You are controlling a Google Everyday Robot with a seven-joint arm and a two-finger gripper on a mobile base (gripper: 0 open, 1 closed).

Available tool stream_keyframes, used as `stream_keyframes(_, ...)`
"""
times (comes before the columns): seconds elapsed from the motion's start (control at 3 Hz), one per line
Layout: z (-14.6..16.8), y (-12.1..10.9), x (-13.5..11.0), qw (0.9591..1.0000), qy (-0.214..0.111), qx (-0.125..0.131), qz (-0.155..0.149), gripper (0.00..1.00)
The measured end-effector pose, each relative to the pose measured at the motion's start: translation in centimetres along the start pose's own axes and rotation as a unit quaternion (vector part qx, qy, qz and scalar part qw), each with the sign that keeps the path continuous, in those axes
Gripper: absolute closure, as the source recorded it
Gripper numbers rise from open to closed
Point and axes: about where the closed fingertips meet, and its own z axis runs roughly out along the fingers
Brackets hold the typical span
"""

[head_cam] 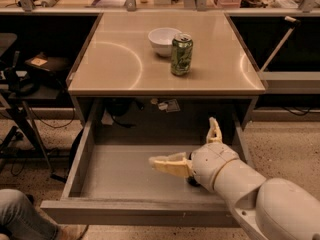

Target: Pick pepsi can from top drawer and place on counter

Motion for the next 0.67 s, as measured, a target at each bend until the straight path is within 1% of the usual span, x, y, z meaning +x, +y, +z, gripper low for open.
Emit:
stream_keyframes(0.33, -1.2, 0.4, -2.8, 0.9997, -0.021, 0.012, -0.007, 0.0)
stream_keyframes(0.67, 0.1, 0.2, -1.2, 0.9996, 0.001, 0.021, -0.018, 0.0)
